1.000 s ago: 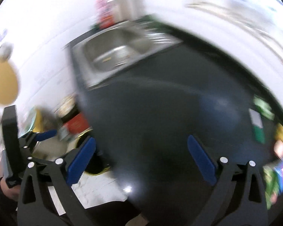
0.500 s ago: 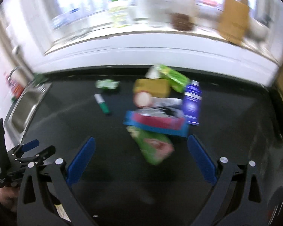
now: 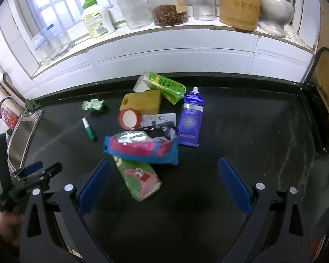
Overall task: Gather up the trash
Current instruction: 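Grasp the green-capped marker with left tool while right tool grasps purple toothpaste tube, then carry marker and toothpaste tube to the black bin and open both tools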
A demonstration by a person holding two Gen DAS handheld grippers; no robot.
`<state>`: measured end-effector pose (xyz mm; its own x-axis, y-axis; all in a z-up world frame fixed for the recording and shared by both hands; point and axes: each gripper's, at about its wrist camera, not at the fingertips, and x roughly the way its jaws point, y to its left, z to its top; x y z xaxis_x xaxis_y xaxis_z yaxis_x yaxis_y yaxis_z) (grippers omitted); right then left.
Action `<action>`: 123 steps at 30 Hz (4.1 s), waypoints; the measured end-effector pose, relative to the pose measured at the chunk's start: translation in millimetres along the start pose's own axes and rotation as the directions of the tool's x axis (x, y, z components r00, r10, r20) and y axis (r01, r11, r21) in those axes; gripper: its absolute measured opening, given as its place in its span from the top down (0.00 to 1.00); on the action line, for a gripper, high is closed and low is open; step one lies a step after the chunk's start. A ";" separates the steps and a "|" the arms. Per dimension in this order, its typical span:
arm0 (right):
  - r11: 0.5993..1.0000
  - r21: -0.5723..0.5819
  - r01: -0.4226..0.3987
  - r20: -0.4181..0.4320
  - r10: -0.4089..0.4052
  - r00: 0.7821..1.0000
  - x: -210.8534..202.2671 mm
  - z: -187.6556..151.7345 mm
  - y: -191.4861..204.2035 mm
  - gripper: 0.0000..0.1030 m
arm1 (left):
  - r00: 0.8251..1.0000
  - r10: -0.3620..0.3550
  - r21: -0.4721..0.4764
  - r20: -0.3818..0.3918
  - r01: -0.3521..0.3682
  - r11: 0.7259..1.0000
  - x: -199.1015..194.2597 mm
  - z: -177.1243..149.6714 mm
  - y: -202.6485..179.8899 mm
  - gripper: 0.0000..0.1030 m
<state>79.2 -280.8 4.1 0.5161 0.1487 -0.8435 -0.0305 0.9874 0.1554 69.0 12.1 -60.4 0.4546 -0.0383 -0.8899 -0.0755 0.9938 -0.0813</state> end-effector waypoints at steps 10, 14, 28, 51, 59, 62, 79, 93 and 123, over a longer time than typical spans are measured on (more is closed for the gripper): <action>0.997 0.055 0.047 -0.107 -0.041 0.993 91.9 47.5 -42.4 0.08 | 0.995 0.085 -0.083 -0.059 -0.090 0.992 92.4 59.1 -9.3 0.07; 0.995 0.056 0.077 -0.154 -0.068 0.986 137.1 64.5 -53.9 0.08 | 0.991 0.102 -0.101 -0.087 -0.111 0.989 117.8 69.1 -6.9 0.07; 0.985 -0.041 0.165 -0.168 -0.170 0.971 208.7 81.9 -47.0 0.48 | 0.989 0.146 -0.034 -0.001 -0.146 0.989 133.9 80.6 -17.8 0.62; 0.993 -0.043 0.112 -0.052 -0.114 0.992 92.4 43.8 -32.7 0.49 | 1.000 0.025 0.055 0.017 -0.026 0.998 36.9 27.2 -26.8 0.88; 0.993 -0.059 0.104 -0.045 -0.106 0.993 35.5 -12.5 -22.8 0.49 | 1.000 -0.001 0.076 0.011 0.000 0.997 6.7 -11.5 -20.7 0.88; 0.993 -0.058 0.104 -0.043 -0.107 0.993 24.9 -23.9 -17.0 0.49 | 1.000 -0.004 0.081 0.010 0.004 0.997 1.7 -19.6 -16.6 0.88; 0.973 -0.228 -0.037 -0.018 0.033 0.999 11.2 -13.3 95.7 0.49 | 0.992 0.076 -0.054 0.099 -0.071 0.996 -52.4 -45.3 71.6 0.88; 0.674 -0.590 -0.446 -0.282 0.345 0.895 30.3 -82.9 369.3 0.49 | 0.948 0.316 -0.424 0.041 -0.270 0.864 -124.1 -165.6 251.0 0.88; 0.256 -0.668 -0.698 -0.671 0.197 0.715 69.5 -293.4 628.7 0.49 | 0.954 0.292 -0.695 -0.065 -0.253 0.673 -119.2 -327.1 420.1 0.88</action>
<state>-155.3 366.3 -107.7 -0.2118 0.3370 -0.9174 -0.9403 0.1856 0.2853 -307.2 400.1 -135.4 0.3537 0.2465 -0.9023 -0.7829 0.6058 -0.1414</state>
